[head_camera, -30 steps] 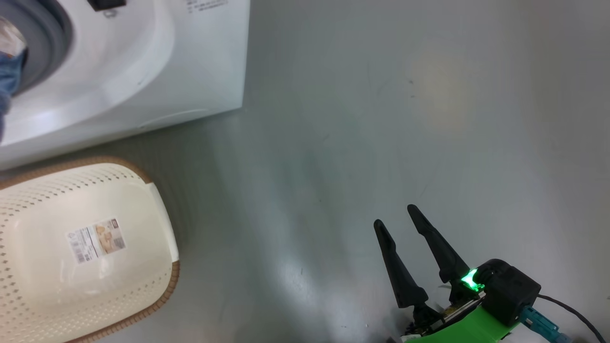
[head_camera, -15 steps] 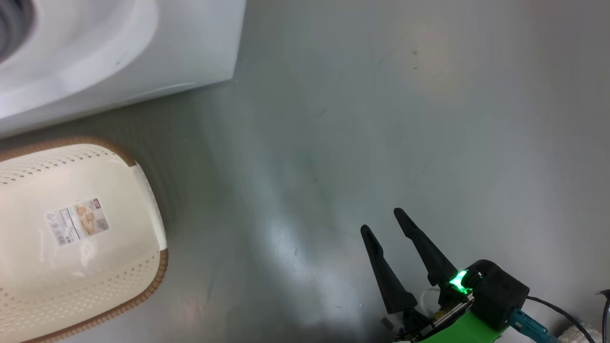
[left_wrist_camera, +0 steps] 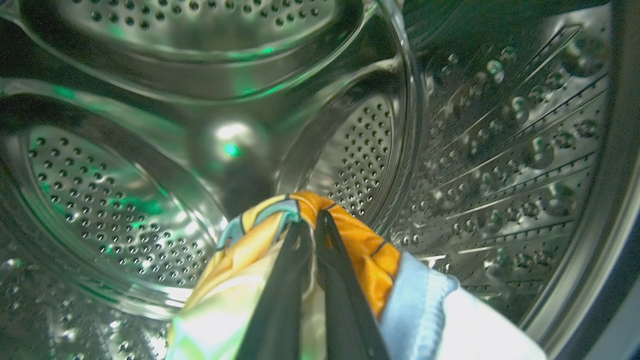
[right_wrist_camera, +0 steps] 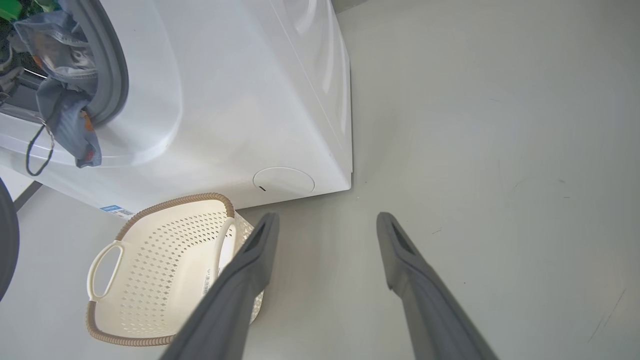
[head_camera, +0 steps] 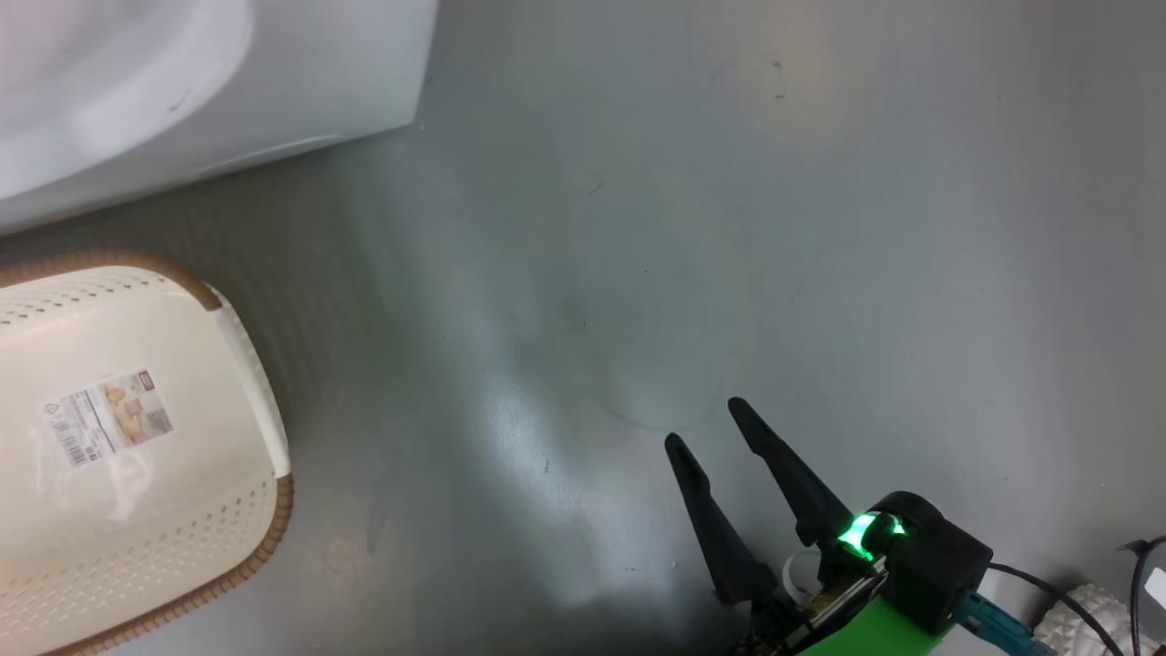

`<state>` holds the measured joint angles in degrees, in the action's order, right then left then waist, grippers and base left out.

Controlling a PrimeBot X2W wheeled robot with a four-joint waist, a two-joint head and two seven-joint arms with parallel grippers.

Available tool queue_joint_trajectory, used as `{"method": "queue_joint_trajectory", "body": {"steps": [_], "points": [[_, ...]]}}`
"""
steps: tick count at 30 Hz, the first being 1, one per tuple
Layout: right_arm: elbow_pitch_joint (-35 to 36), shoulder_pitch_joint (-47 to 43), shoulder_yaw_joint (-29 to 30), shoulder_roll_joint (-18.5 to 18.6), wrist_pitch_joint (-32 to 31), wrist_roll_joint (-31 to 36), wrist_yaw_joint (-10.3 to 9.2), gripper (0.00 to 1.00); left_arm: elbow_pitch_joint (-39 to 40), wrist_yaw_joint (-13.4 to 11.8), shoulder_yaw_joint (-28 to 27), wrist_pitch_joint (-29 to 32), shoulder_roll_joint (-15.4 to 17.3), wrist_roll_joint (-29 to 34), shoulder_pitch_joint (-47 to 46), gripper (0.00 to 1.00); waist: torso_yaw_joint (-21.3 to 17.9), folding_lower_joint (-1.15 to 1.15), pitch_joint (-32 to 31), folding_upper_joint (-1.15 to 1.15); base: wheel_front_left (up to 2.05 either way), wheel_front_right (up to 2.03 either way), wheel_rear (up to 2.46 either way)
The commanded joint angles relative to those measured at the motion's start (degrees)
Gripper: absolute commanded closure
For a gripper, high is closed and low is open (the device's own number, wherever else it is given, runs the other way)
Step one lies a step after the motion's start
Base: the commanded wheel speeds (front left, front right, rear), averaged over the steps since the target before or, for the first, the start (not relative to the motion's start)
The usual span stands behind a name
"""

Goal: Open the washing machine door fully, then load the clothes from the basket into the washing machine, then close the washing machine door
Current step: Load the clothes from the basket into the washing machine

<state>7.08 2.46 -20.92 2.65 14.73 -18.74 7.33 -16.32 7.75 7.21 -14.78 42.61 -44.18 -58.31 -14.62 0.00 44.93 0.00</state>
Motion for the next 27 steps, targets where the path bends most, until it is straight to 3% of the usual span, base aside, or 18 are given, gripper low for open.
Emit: {"method": "queue_joint_trajectory", "body": {"steps": [1, 10, 19, 20, 21, 27], "points": [[1.2, -0.6, -1.7, 0.2, 0.3, -0.6, 0.16, 0.0, 3.3, -0.3, -2.7, -0.2, 3.0, 1.3, -1.1, 1.0, -0.3, 0.0, 0.1, 0.0, 0.0, 0.0, 0.0], [1.0, -0.5, -2.6, 0.2, 0.3, -1.5, 0.16, 0.0, 14.6, -0.3, -6.6, -0.2, 1.3, 4.0, -0.4, 1.0, -1.2, 0.0, 0.3, 0.0, 0.0, 0.0, 0.0], [0.8, -0.6, -2.6, 0.2, 0.3, -1.8, 0.16, 0.0, 10.4, -0.3, -3.1, -0.2, 3.2, 1.8, 3.7, 1.0, -1.7, 0.0, -0.1, 0.0, 0.0, 0.0, 0.0], [0.7, -0.6, -2.5, 0.2, 0.3, -1.9, 0.16, 0.0, 9.3, -0.3, -2.2, -0.2, 3.6, 1.3, 4.1, 0.54, -1.6, 0.0, -0.2, 0.0, 0.0, 0.0, 0.0], [0.7, -0.6, -2.5, 0.2, 0.3, -1.9, 0.16, 0.0, 8.6, -0.3, -1.6, -0.2, 4.0, 0.9, 4.0, 0.0, -1.6, 0.0, -0.2, 0.0, 0.0, 0.0, 0.0], [0.3, 0.0, -2.0, 0.2, 0.3, -2.3, 0.16, 0.0, 5.9, -0.3, 1.4, -0.2, 4.9, 0.3, 3.9, 0.0, -1.0, 0.0, -0.8, 0.0, 0.0, 0.0, 0.0]]}}
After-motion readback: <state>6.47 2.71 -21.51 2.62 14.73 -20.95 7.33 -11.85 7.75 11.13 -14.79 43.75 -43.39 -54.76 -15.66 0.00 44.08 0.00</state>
